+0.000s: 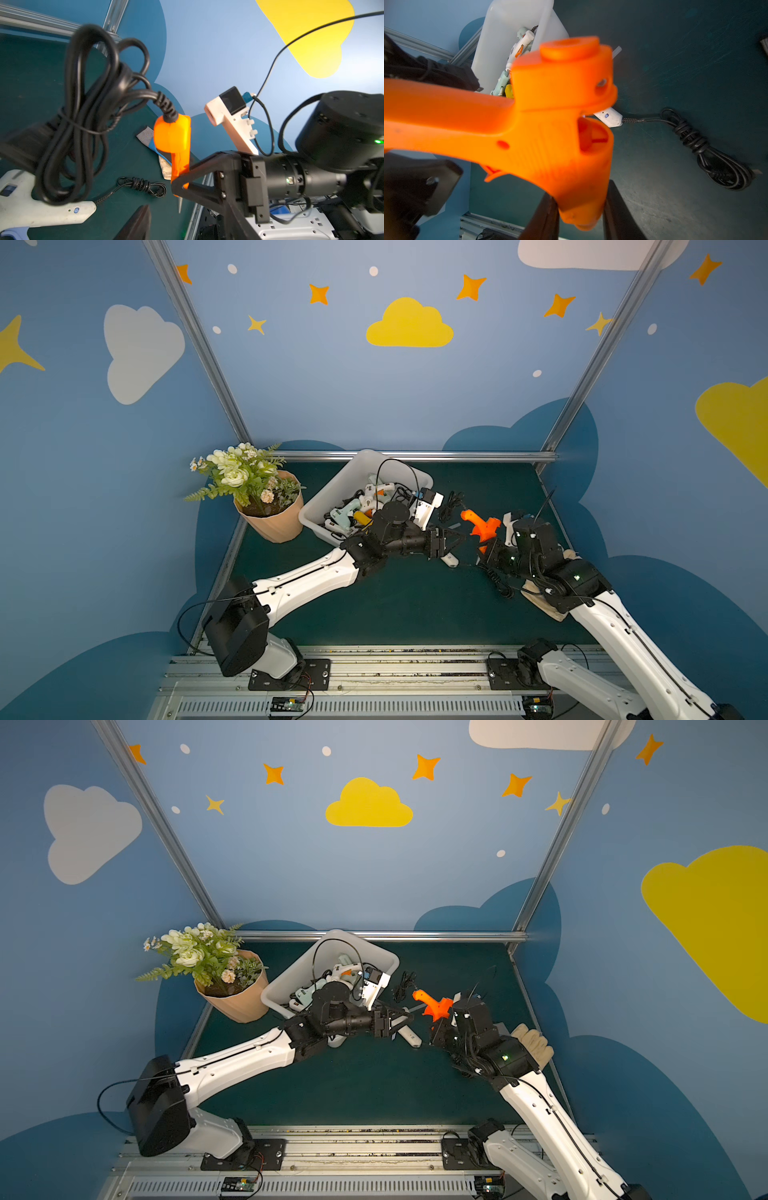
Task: Put the hot melt glue gun into the storage box
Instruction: Pick up the hot melt adhesive gun from the center of the board.
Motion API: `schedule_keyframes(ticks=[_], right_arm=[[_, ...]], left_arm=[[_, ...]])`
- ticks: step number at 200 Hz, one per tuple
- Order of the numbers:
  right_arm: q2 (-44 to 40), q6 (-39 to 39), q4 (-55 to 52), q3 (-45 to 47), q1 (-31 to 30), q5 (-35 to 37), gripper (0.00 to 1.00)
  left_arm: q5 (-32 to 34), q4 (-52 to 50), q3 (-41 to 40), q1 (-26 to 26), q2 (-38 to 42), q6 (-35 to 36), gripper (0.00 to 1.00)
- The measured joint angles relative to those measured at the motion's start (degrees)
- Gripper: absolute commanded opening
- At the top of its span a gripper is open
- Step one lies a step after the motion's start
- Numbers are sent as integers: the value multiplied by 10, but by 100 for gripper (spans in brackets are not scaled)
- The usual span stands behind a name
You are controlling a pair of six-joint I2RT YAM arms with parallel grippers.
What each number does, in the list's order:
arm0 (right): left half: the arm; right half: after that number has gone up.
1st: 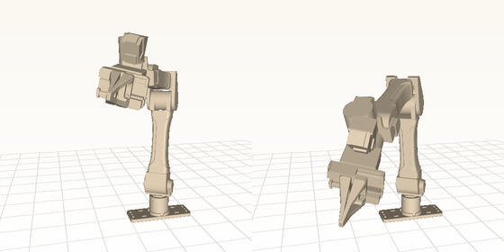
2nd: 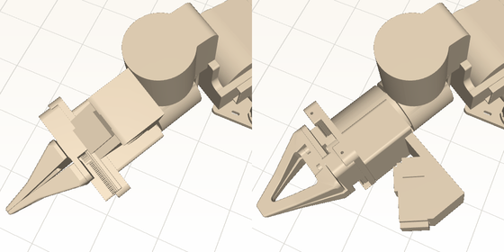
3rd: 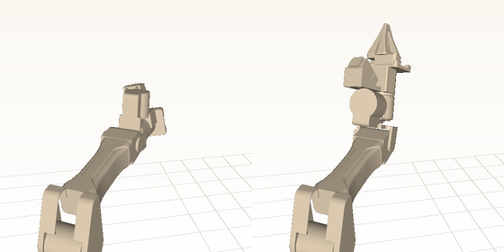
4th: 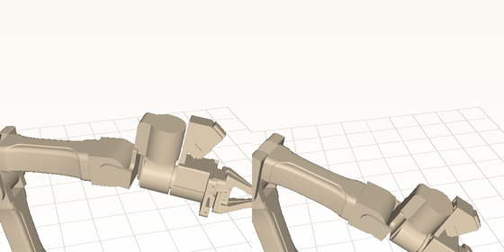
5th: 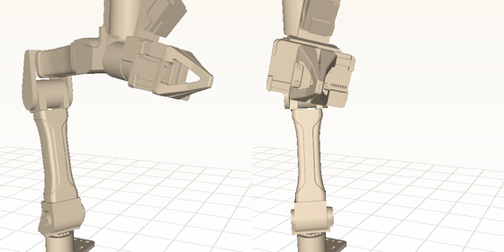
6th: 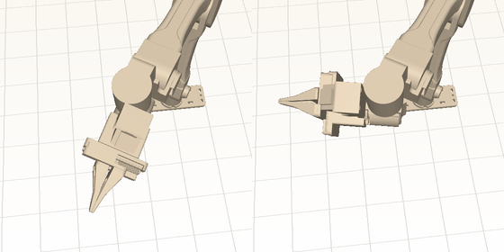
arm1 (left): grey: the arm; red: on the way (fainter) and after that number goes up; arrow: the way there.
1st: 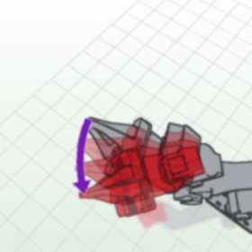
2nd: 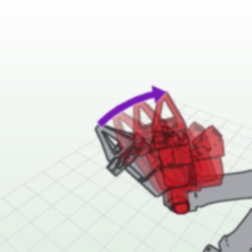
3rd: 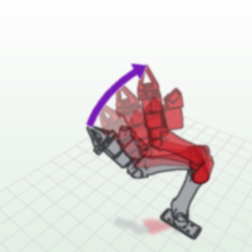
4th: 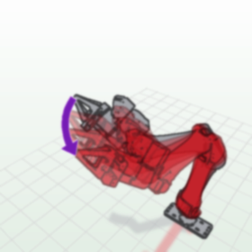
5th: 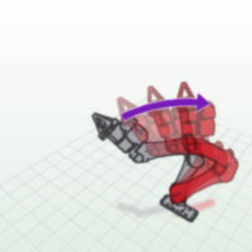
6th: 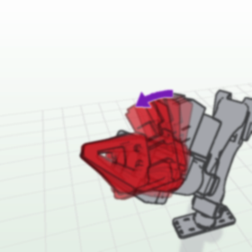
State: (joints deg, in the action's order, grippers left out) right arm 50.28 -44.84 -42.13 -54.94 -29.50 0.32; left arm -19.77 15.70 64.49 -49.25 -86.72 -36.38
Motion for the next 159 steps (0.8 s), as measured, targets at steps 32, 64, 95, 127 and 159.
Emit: schedule_keyframes(ticks=[32, 64, 95, 127, 159], right_arm=[[0, -4, 6, 1, -6, -2, 0], [4, -5, 10, 2, -11, -4, 0], [13, -8, 18, 2, -17, -6, 0], [22, -12, 26, 2, -24, -6, 0], [29, -13, 31, 2, -30, -5, 0]], left_arm=[[19, 10, 36, 0, -41, 3, 68], [29, 16, 56, 0, -58, 8, 68], [40, 15, 79, 4, -70, 15, 63], [44, 15, 88, 15, -74, 13, 48], [39, 15, 89, 23, -75, 2, 28]])
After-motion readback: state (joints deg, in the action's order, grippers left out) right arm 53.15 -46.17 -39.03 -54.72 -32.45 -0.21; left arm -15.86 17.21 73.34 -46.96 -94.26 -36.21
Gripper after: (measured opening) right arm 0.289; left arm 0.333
